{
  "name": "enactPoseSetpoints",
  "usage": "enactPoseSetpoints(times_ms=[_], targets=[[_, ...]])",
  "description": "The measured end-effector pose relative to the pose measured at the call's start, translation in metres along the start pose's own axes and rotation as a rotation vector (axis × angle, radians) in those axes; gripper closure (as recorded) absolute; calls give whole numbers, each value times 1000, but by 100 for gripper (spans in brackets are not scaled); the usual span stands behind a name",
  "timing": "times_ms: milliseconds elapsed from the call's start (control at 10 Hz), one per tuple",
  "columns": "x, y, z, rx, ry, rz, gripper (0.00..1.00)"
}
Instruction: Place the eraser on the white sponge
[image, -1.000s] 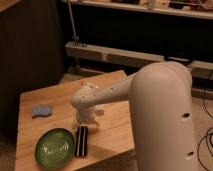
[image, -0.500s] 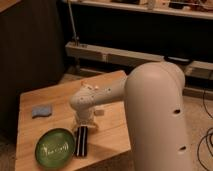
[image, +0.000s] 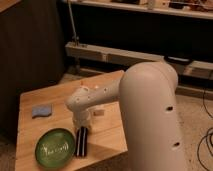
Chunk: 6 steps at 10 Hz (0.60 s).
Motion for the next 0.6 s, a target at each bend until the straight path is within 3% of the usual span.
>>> enactPoseSetpoints(times_ms=[200, 300, 600], targets=[[2, 5, 5, 3, 40, 1, 81], [3, 6, 7, 3, 51, 3, 88], [2, 8, -14, -10, 44, 0, 91]])
